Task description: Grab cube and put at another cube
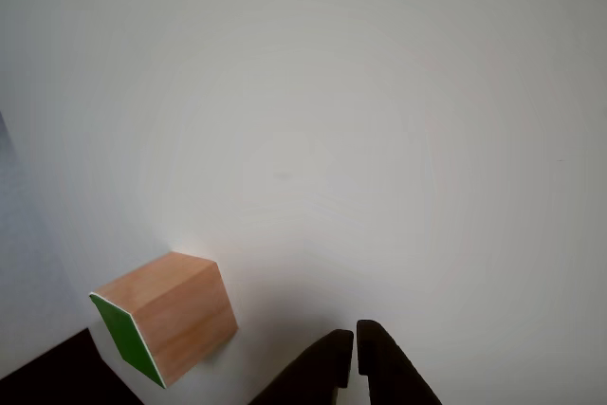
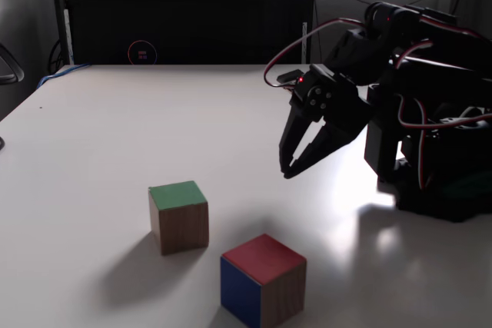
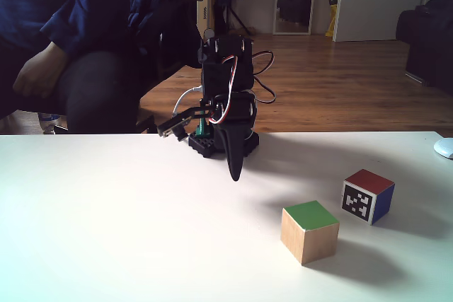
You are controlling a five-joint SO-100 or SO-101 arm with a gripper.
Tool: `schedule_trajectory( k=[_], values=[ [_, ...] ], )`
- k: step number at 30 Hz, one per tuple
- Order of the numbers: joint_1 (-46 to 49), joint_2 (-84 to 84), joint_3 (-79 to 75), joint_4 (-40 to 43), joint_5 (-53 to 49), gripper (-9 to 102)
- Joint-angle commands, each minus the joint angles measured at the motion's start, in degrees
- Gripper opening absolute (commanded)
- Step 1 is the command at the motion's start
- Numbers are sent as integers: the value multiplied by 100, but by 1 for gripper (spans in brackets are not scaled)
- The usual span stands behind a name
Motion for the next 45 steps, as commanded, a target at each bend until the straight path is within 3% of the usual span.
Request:
schedule_trajectory(
  k=[1, 14, 21, 27, 35, 40, 45],
  values=[
    [105, 53, -114, -26, 18, 0],
    [35, 53, -114, -9, -88, 1],
    [35, 53, -694, -26, -308, 10],
    [-703, -141, -1521, 149, -193, 24],
    [-1028, -3410, -3797, 149, -193, 33],
    [-1046, -6205, -5933, 879, -141, 39],
    [-1178, -7761, -7093, 1151, 44, 42]
  ],
)
